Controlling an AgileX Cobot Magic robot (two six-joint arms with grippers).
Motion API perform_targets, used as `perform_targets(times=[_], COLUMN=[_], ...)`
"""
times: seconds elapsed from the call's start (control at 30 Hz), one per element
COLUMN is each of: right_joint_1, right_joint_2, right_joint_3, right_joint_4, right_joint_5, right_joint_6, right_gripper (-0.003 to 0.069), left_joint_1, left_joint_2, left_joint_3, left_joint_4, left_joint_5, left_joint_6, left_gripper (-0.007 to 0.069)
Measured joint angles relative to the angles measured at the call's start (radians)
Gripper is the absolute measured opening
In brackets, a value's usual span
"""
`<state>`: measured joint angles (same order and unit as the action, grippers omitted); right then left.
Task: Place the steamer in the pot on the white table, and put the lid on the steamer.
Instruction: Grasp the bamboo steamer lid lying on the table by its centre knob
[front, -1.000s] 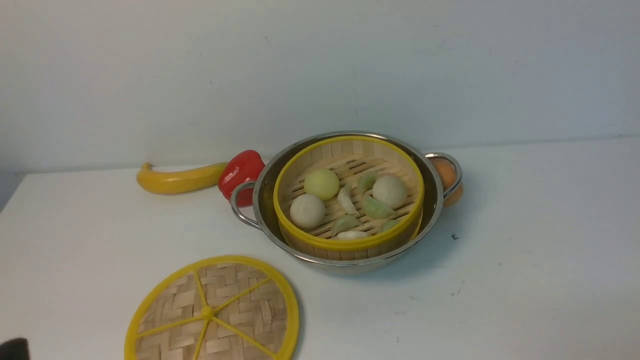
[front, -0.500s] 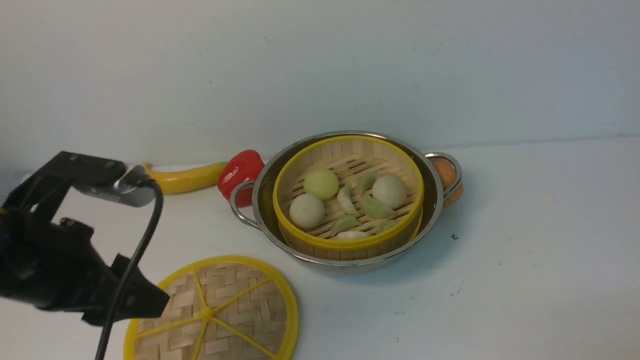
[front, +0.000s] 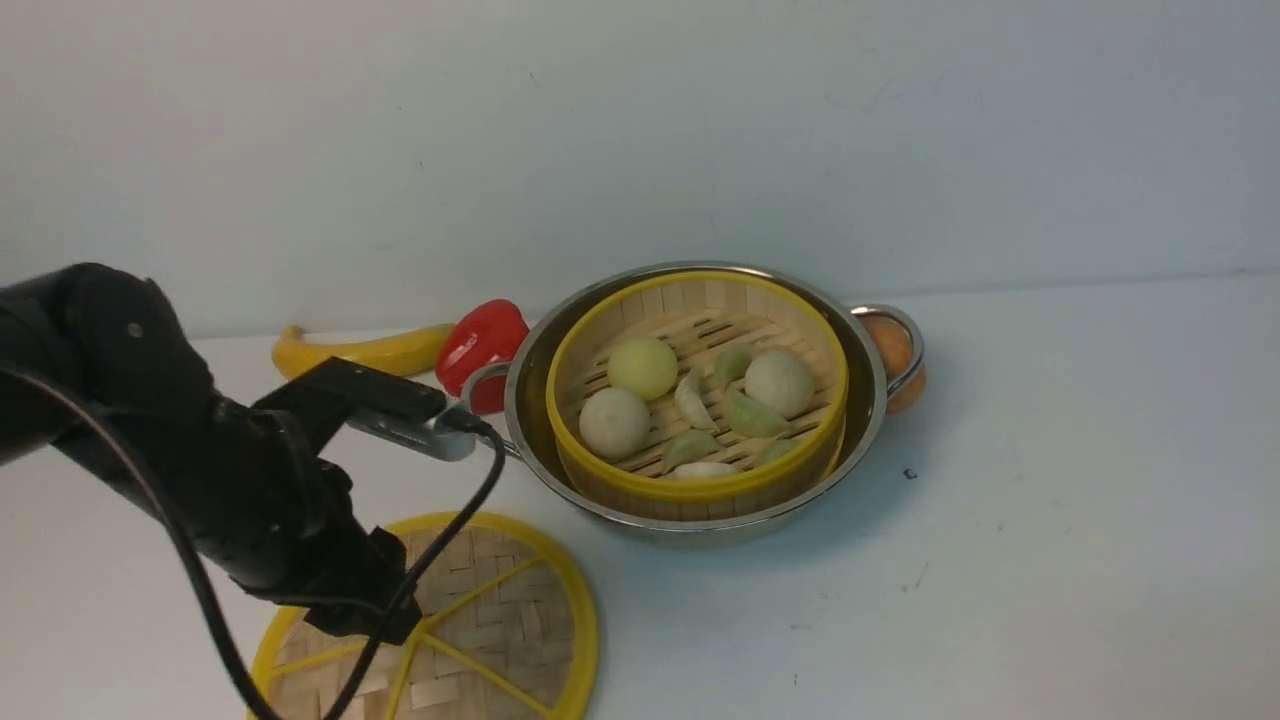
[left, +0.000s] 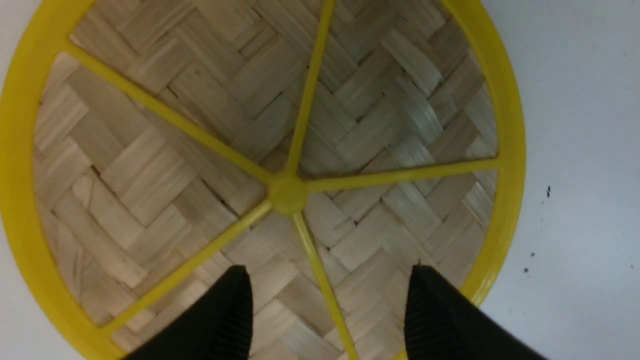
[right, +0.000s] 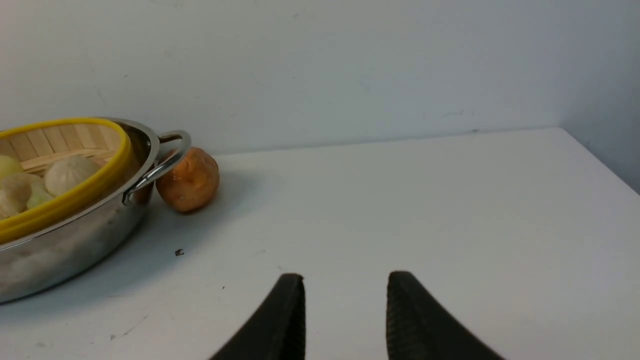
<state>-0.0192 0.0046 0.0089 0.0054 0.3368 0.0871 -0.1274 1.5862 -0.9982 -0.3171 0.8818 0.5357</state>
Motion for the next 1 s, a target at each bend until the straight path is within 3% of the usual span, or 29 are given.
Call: perform_targets(times=[0.33, 0.63, 0.9, 1.0], right_joint_1=[0.0, 0.0, 0.0, 0.0], right_joint_2=[0.0, 0.0, 0.0, 0.0], right_joint_3=[0.0, 0.0, 0.0, 0.0], right_joint_4=[0.0, 0.0, 0.0, 0.0], right_joint_5=[0.0, 0.0, 0.0, 0.0], right_joint_6=[0.001, 0.001, 0.001, 0.002], right_gripper=[0.0246, 0.0246, 0.0246, 0.0246], left_joint_1=[-0.036, -0.036, -0.036, -0.036], left_joint_2=[0.083, 0.155, 0.162, 0.164], left_joint_3=[-0.003, -0.003, -0.003, -0.003], left_joint_4=[0.036, 0.038, 0.039, 0.039], left_joint_5=[-0.132, -0.142, -0.124, -0.126], left_joint_6=[-0.105, -0.113, -0.116, -0.116], left_gripper=[0.0387, 0.0371, 0.0266, 0.0183])
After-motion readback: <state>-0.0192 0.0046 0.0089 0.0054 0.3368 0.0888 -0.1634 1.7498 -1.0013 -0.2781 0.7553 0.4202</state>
